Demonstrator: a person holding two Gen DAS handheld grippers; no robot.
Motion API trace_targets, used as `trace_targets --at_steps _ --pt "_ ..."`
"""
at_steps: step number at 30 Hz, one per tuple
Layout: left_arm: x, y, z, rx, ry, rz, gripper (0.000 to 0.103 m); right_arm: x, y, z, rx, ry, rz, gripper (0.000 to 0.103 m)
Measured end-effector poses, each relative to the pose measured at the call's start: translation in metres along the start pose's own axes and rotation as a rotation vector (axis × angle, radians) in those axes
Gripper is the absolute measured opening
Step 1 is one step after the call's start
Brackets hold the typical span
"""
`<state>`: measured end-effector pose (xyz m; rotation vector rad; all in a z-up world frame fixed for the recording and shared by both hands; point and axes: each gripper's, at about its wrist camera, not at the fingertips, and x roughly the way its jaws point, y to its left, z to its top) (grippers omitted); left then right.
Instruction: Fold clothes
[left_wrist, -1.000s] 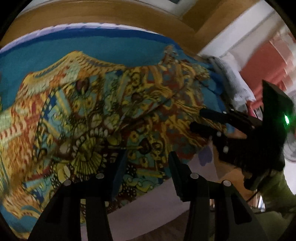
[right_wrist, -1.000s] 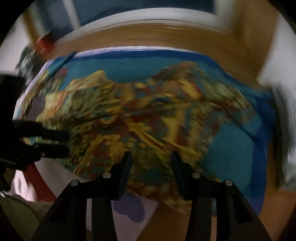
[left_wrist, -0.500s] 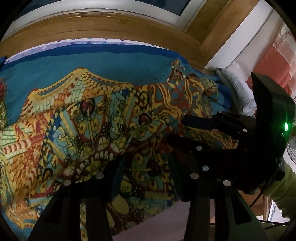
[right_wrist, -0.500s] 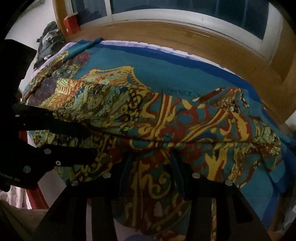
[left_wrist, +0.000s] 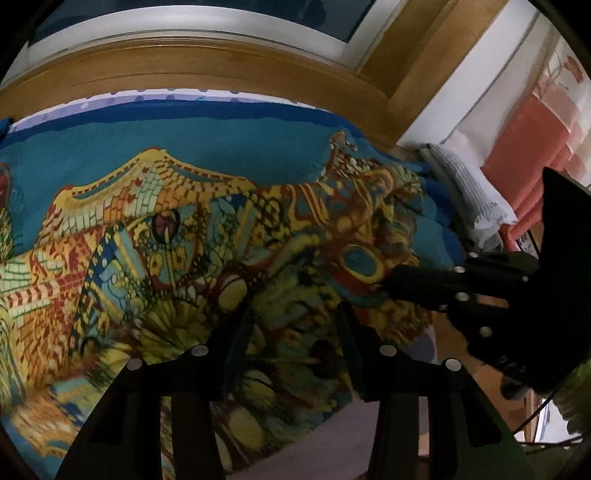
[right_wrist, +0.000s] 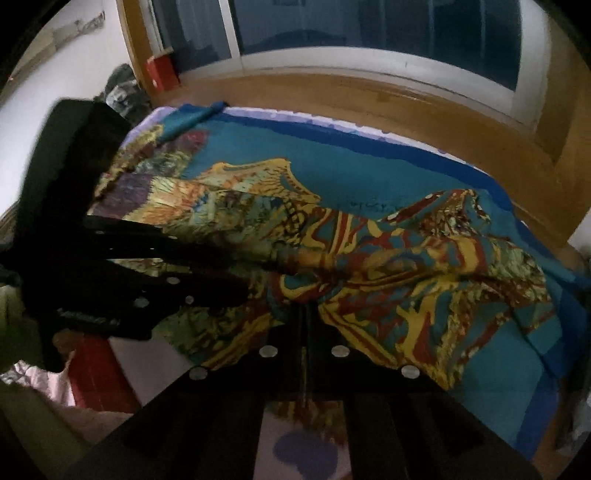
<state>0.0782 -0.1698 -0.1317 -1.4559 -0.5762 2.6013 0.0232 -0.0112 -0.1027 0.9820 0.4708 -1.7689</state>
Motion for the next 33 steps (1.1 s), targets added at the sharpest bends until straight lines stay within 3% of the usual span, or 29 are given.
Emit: trace_targets --at_steps 11,18,27,30,33 --pt "-0.02 -0.027 -0.016 0.077 0.035 -0.026 0.046 -0.038 0.013 -0.039 -0.013 0.036 0.079 0.0" --pt "-0.024 -0.036 -0.027 0.056 0.079 -0.054 0.046 -0.051 0.012 -0.055 0.013 0.037 0.139 0.0" --pt "-0.03 -0.062 -0.039 0.144 0.092 -0.078 0.046 -0.059 -0.024 -0.051 0.16 -0.033 0.129 0.0" --pt "-0.03 -0.071 -0.041 0.185 0.091 -0.07 0.046 -0.061 -0.025 -0.049 0.149 -0.034 0.109 0.0" --pt "-0.029 -0.074 -0.045 0.196 0.098 -0.055 0.046 -0.058 -0.022 -0.055 0.149 0.048 0.128 0.002"
